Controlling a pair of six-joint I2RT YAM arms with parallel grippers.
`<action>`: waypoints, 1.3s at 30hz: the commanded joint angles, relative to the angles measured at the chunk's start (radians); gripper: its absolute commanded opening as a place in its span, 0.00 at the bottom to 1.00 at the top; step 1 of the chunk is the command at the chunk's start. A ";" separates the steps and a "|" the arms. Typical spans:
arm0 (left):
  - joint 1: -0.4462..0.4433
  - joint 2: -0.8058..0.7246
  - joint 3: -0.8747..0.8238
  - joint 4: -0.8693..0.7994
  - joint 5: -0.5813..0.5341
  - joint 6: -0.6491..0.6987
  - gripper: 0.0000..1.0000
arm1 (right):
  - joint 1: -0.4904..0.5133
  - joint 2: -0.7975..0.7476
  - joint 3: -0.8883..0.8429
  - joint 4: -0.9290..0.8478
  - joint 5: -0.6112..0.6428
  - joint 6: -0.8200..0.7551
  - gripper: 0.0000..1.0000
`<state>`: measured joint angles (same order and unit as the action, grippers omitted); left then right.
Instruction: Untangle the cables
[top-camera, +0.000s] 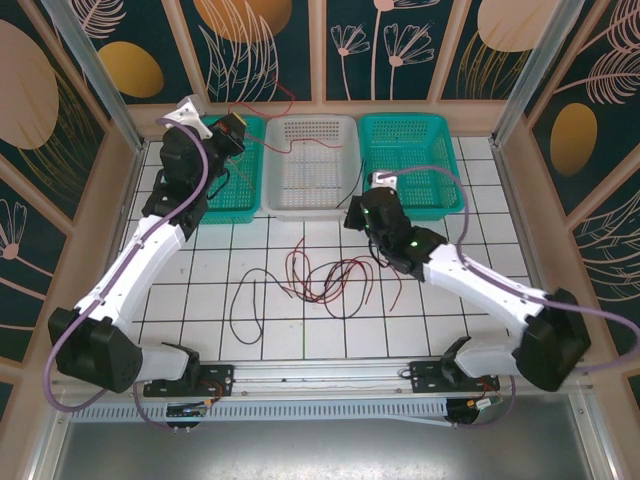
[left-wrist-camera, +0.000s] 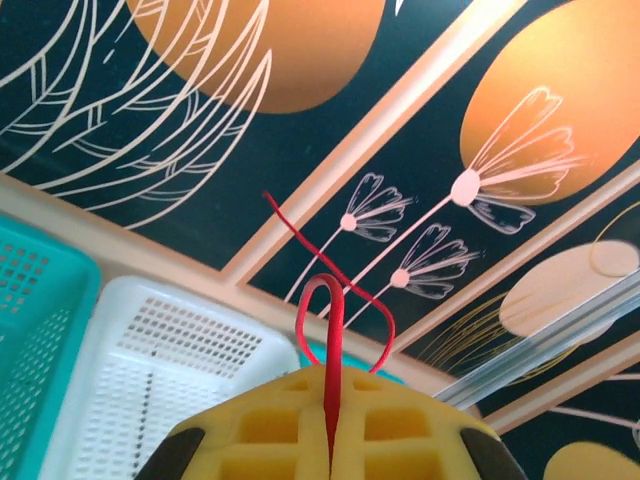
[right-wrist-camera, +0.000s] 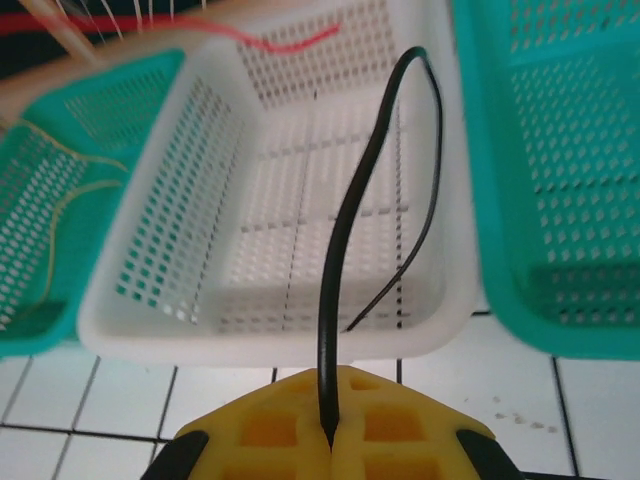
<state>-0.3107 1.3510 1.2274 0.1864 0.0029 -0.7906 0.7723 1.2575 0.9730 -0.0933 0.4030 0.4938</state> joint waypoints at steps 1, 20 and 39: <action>0.007 0.067 -0.031 0.267 0.060 -0.140 0.00 | 0.018 -0.102 0.061 -0.170 0.144 -0.013 0.00; -0.087 0.526 -0.006 0.681 -0.173 -0.391 0.00 | 0.015 -0.359 0.098 -0.434 0.204 0.066 0.00; -0.161 0.280 -0.058 0.090 -0.025 -0.102 0.98 | -0.173 -0.257 0.232 -0.510 0.060 0.014 0.00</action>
<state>-0.4763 1.7542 1.1664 0.4088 -0.0620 -1.0107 0.6415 0.9573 1.1538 -0.5827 0.5129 0.5350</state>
